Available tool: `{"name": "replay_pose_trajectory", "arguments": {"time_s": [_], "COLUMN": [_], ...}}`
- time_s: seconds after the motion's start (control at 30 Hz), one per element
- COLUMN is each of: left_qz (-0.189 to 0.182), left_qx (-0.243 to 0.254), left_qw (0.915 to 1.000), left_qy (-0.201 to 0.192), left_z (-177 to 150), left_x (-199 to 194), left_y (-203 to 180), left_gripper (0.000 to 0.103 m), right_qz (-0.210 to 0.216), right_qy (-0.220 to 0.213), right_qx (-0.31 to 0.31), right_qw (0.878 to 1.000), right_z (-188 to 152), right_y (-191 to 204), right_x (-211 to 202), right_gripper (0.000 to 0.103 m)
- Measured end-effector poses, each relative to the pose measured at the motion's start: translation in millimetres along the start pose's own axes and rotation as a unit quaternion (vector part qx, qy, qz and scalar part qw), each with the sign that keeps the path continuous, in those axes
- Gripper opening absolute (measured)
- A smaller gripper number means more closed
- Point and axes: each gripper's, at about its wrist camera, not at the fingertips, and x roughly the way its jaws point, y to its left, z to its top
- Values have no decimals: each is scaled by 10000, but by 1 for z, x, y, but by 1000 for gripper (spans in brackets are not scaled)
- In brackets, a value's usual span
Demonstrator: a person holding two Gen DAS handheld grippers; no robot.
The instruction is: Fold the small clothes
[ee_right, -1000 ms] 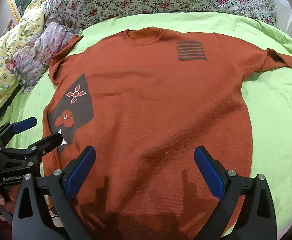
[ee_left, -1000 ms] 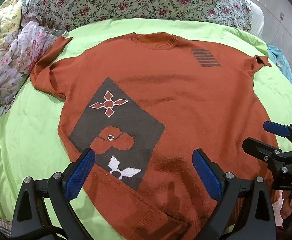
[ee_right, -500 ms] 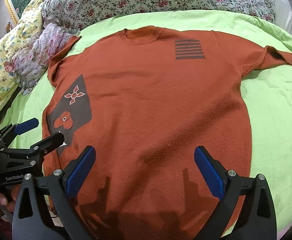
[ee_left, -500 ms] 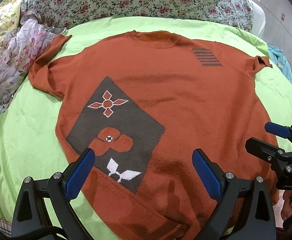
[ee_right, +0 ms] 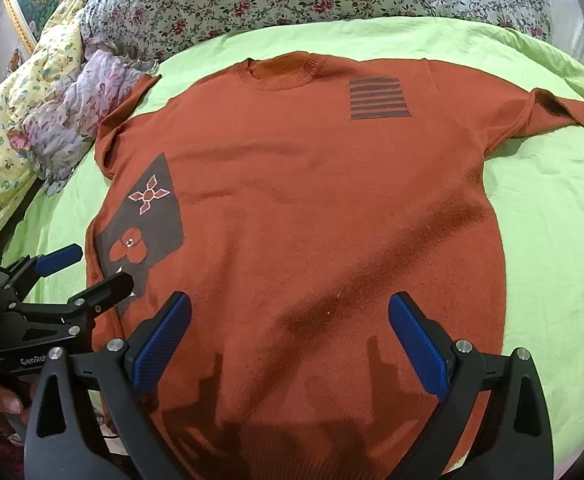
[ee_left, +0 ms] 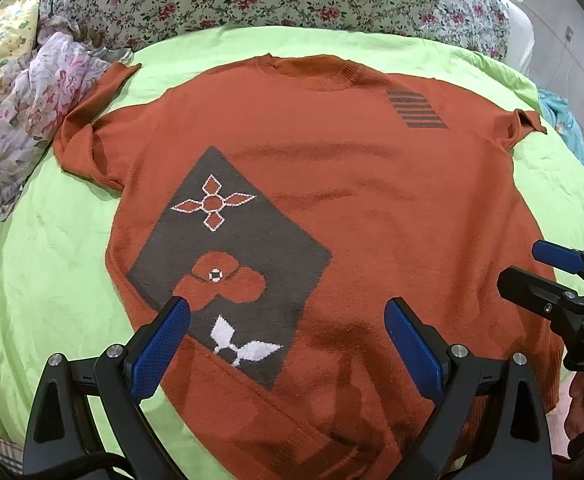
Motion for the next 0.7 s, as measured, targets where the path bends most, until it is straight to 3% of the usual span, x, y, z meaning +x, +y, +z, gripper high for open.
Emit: {"name": "replay_pose_trajectory", "arguments": {"time_s": [0.5, 0.7], "left_qz": [-103, -52], "left_qx": [-30, 62], "left_qw": [9999, 9998], "left_qy": [125, 184], "left_z": [14, 32], "left_x": [17, 29], "left_y": [-10, -9], "left_gripper": [98, 98], "right_qz": [61, -84], "right_qy": [85, -16], "right_qx": [256, 602], "right_qw": [9996, 9982], "right_z": [7, 18], "right_y": [-21, -53], "right_x": [2, -2], "right_gripper": [99, 99]}}
